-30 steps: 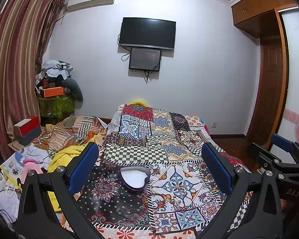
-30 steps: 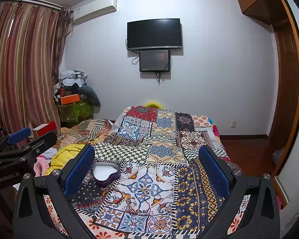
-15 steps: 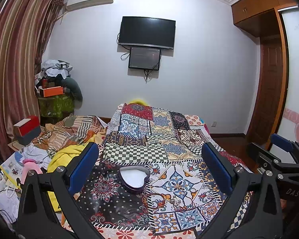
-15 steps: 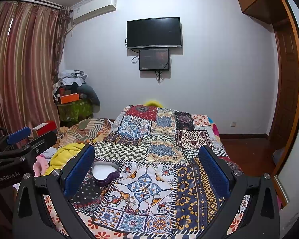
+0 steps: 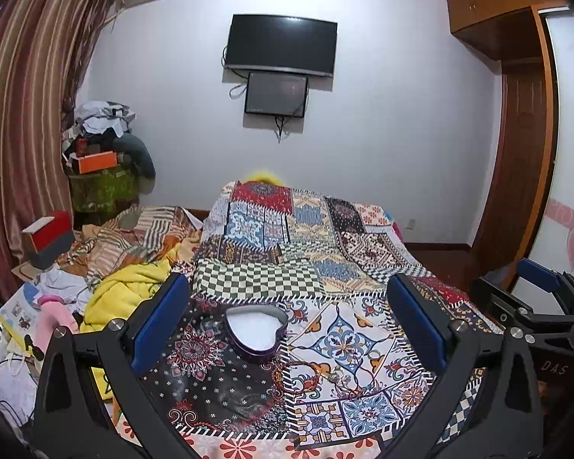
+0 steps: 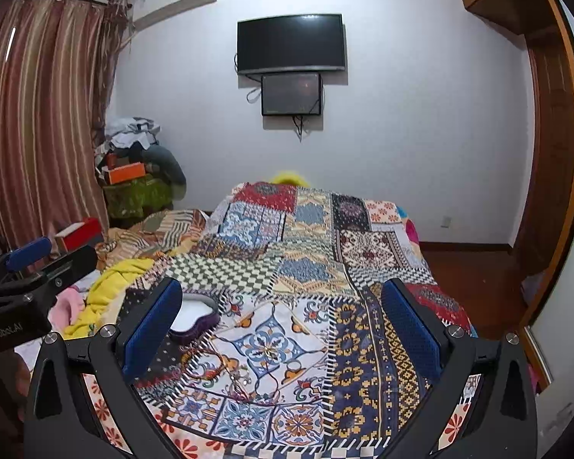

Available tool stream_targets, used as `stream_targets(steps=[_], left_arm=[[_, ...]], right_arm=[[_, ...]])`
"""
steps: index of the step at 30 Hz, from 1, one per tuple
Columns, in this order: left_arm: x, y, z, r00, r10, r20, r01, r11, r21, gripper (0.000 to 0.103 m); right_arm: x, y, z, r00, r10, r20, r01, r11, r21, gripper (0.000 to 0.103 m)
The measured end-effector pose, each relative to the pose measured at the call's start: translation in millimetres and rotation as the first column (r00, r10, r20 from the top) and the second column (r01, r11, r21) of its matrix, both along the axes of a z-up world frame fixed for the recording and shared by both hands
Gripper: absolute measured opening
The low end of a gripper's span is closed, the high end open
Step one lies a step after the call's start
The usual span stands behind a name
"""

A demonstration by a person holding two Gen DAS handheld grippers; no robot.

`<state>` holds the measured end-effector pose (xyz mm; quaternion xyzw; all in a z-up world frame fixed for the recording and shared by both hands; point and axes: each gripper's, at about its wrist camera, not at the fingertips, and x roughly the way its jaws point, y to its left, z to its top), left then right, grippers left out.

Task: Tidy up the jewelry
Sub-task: 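Grasp the braided red-gold bracelet with the left tool while the right tool grasps a silver ring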

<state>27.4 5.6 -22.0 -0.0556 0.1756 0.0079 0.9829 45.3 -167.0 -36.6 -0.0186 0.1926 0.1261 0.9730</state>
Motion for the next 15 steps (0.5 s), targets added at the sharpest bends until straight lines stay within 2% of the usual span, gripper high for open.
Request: stream_targets(steps=[5,9,15], left_arm=[[18,4,-16,0.998,0.014,-0.060,-0.015,1.000,-0.005,0.103],[36,10,-34,0.990,0.013,-0.138,-0.016,1.000,-0.015,0.103],[64,18,-76,0.952,-0.008,-0.305,-0.002,0.999,-0.035,0.103]], right_arm=[[16,-4,-19,0.998,-0.022,-0.063,0.020,0.999,-0.033,0.103],[29,-9,-35,0.992,-0.036,-0.124,0.031,0.998,-0.047,0.103],[44,-13,-66,0.975,-0.035,-0.218,0.015,0.996,-0.093,0.103]])
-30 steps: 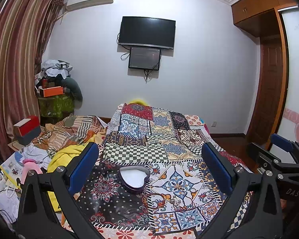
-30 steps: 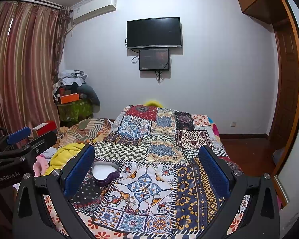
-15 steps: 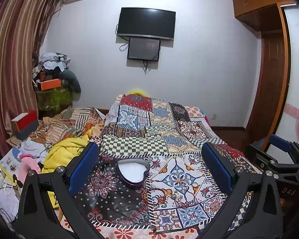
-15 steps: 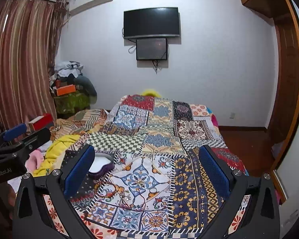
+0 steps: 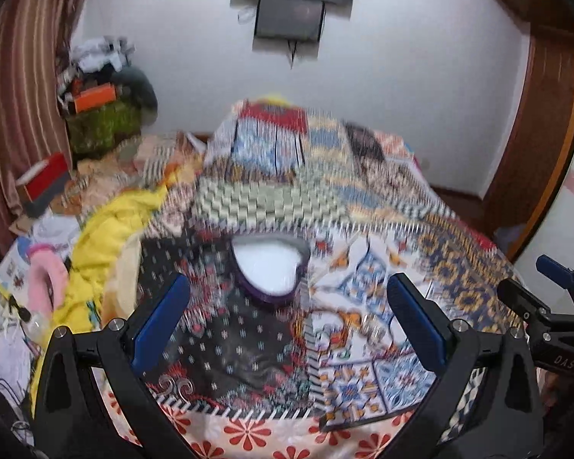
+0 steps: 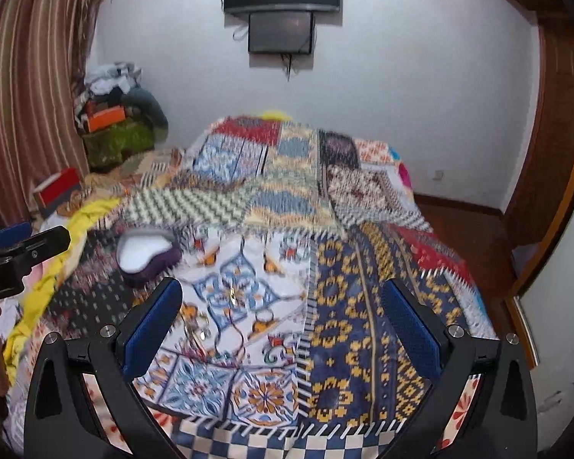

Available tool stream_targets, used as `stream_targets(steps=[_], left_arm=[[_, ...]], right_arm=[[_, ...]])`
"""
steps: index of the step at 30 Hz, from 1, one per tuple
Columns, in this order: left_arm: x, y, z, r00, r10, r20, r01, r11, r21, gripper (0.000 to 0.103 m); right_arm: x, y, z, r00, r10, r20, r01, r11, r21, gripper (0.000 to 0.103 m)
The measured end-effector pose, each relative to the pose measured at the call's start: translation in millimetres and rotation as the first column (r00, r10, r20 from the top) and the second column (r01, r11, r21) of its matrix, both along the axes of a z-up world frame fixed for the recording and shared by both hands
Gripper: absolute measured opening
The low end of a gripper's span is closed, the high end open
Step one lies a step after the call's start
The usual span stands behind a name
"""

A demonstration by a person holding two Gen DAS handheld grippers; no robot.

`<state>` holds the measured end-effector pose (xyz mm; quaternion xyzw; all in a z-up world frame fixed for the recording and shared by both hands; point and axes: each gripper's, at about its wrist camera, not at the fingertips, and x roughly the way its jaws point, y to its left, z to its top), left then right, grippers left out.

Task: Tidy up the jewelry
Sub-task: 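Grasp the braided red-gold bracelet with the left tool while the right tool grasps a silver ring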

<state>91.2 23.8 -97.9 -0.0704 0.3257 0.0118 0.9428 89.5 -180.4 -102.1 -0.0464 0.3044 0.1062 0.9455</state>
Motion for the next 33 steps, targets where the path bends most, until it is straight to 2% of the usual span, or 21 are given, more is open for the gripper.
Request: stream_targets(steps=[8,13,15,20,25,27,31,33], left_arm=[[15,1,-47,0.989,-0.049,-0.143,0.049,0.999,0.003,0.103],[20,-3,-67,0.974,-0.079,-0.211,0.079,0.997,-0.007,0.095],[22,-3,-72,0.970,-0.091,-0.227,0.089,0.996,-0.017,0.089],[29,-6,-82,0.961,-0.119,-0.250,0.114,0.993,-0.036,0.077],[37,-7,-88,0.955,-0.131,-0.266,0.123,0.991,-0.045,0.055],[41,-7,-91,0.952,-0.139,-0.273,0.129,0.990,-0.052,0.048],[46,-6,-95,0.946,-0.154,-0.285,0.138,0.988,-0.075,0.041],[50,-6,-97,0.942,-0.168,-0.290,0.146,0.985,-0.094,0.037]], right_arm=[[13,8,-40,0.991,0.058,-0.124,-0.065,0.996,-0.055,0.103],[22,14,-55,0.973,0.120,-0.198,-0.128,0.991,-0.030,0.100],[26,18,-59,0.965,0.138,-0.221,-0.147,0.989,-0.024,0.091],[32,27,-69,0.946,0.185,-0.268,-0.195,0.981,-0.012,0.076],[41,38,-73,0.930,0.225,-0.290,-0.235,0.972,-0.001,0.071],[44,43,-76,0.922,0.243,-0.303,-0.255,0.967,0.002,0.060],[49,54,-80,0.905,0.279,-0.322,-0.289,0.957,0.015,0.055],[49,59,-81,0.896,0.298,-0.329,-0.308,0.951,0.022,0.046]])
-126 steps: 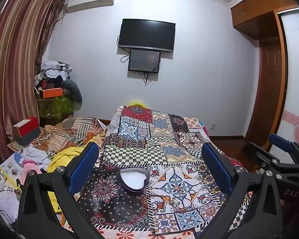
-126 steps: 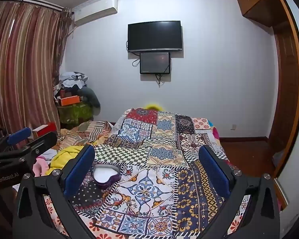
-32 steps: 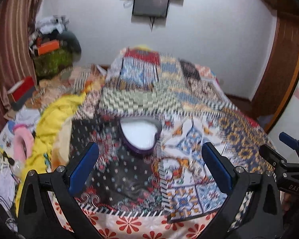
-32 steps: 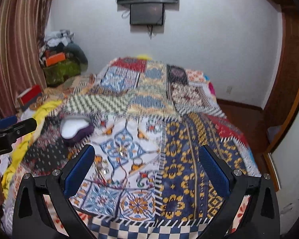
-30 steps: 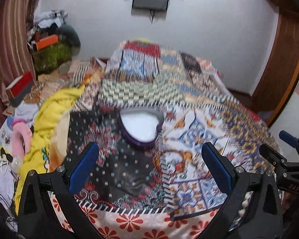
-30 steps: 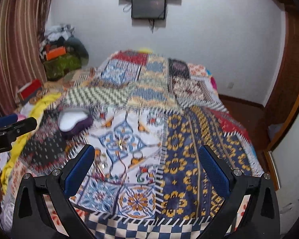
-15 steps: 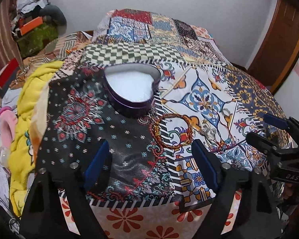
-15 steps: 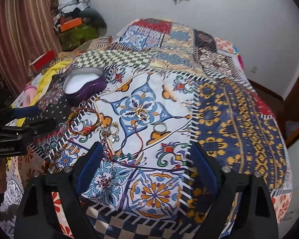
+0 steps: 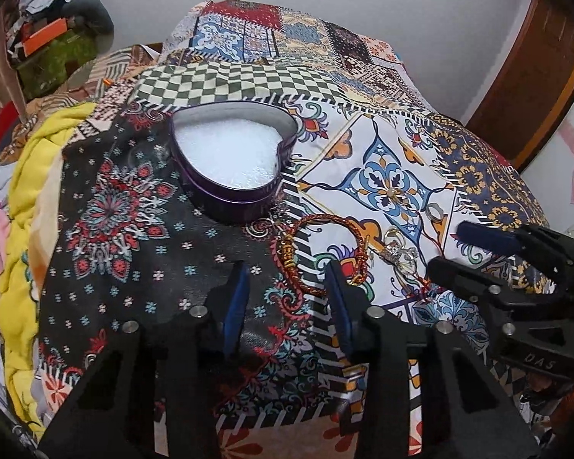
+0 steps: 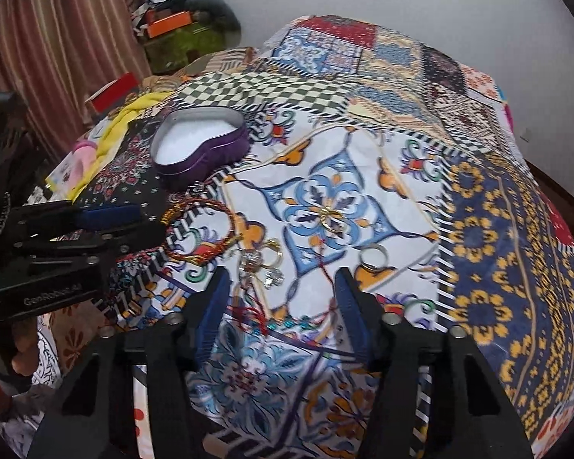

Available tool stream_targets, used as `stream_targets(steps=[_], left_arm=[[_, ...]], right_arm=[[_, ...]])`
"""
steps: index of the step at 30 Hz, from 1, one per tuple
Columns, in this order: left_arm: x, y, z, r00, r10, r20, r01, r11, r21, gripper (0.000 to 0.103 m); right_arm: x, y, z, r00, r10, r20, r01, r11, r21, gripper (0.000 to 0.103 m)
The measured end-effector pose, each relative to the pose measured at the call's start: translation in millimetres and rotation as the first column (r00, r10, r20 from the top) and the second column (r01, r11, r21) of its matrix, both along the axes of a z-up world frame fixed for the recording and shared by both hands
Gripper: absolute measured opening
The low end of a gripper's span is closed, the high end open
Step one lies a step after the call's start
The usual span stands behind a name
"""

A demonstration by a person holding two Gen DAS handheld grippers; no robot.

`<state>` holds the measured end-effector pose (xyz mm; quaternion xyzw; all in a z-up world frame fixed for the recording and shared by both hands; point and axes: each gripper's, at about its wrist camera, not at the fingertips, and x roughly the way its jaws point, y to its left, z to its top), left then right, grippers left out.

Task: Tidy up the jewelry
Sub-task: 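Grasp the braided red-gold bracelet with the left tool while the right tool grasps a silver ring, then carry the bracelet to the purple heart tin with the left tool while the right tool carries the ring there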

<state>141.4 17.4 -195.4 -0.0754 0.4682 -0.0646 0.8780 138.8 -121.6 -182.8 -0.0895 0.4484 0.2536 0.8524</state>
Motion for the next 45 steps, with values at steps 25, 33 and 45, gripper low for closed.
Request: stream_targets(steps=[25,33,45], left_arm=[[9,6,-2,1.000,0.011,0.022,-0.010,0.999,-0.040,0.005],[-1,7,24,0.996,0.021,0.090,-0.018,0.999,-0.035,0.005],[-22,20,47,0.986,0.067,0.152,-0.064,0.998,-0.024,0.005]], right_arm=[[15,26,-16,0.992,0.069,-0.106,-0.068,0.998,0.016,0.008],[11,19,6,0.998,0.049,-0.050,-0.047,0.998,0.040,0.007],[9,23,6,0.995,0.059,-0.075,-0.057,0.998,0.028,0.037]])
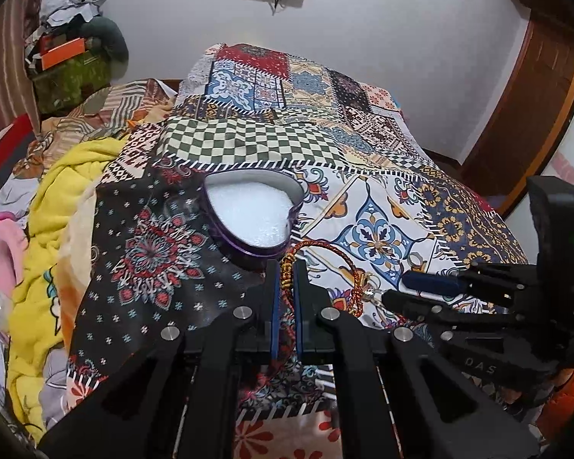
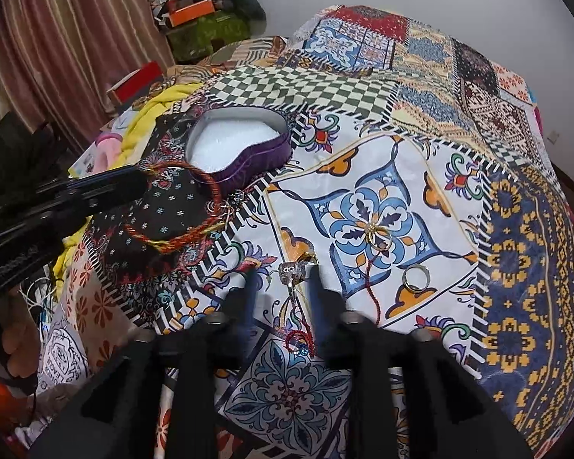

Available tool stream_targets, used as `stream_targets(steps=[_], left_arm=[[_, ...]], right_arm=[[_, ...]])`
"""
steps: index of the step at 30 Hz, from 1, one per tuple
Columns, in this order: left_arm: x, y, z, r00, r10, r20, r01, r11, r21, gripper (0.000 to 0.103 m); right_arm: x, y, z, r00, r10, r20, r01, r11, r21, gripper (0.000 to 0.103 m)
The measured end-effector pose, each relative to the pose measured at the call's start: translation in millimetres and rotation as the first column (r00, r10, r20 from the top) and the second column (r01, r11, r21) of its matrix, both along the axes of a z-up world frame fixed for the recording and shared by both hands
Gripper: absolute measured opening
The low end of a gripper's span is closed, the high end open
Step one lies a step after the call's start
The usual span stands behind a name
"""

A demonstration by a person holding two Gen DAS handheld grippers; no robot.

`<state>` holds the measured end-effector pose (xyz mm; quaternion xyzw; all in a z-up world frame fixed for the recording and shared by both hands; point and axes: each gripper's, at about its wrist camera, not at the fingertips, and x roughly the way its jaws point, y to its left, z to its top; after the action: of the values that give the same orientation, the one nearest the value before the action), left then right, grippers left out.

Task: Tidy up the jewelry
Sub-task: 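Carry the bracelet to the purple heart tin with the left tool while the right tool carries the ring there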

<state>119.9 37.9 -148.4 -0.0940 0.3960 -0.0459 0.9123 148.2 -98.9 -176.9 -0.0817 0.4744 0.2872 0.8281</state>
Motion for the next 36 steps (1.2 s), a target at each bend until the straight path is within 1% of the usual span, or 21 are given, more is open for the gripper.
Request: stream_targets(steps=[1,7,8,11,12,16,17,21,27,36], left_arm=[[-1,2,-1,1.000,0.003,-0.002,-0.003,1.000,-0.001,0.005],[0,8,-8,1.000,0.016,-0.015,-0.016,1.000,-0.007,0.005],[1,9,-9,1.000,0.016,-0.018,-0.017,1.000,-0.010,0.005],[4,10,-13,1.000,0.016,-0.024,-0.017,1.000,-0.012,0.005],[4,10,-14,1.000,0.016,-0.026,-0.016,1.000,-0.013,0.005],[7,12,-17,0.999,0.018,-0.032,-0.018,1.000,-0.016,0.005],[7,13,-18,0.999,0.019,-0.033,-0.019,1.000,-0.018,0.005],[7,14,-17,0.999,0.022,-0.033,-0.023,1.000,-0.018,0.005],[3,13,-7,1.000,0.027,-0.006,-0.027,1.000,-0.013,0.005],[2,22,27,0.993,0.071,0.092,-0.071,0.997,-0.002,0.005]], right_arm=[[2,0,-2,1.000,-0.007,-0.001,0.007,1.000,-0.001,0.039],[7,8,-12,1.000,0.004,-0.007,-0.005,1.000,-0.028,0.039],[6,8,-13,1.000,0.006,-0.007,-0.006,1.000,-0.029,0.037],[10,12,-20,0.999,0.017,-0.034,-0.018,0.999,-0.038,0.025],[11,13,-22,0.999,0.017,-0.038,-0.019,0.999,-0.042,0.023],[14,14,-27,0.999,0.015,-0.049,-0.018,0.998,-0.052,0.018],[14,13,-27,0.999,0.014,-0.046,-0.016,0.999,-0.052,0.014],[12,12,-25,0.999,0.010,-0.035,-0.012,0.999,-0.053,0.014],[9,10,-10,1.000,0.003,-0.002,-0.003,1.000,-0.028,0.014],[5,8,37,0.991,-0.027,0.133,0.023,0.999,0.031,0.014]])
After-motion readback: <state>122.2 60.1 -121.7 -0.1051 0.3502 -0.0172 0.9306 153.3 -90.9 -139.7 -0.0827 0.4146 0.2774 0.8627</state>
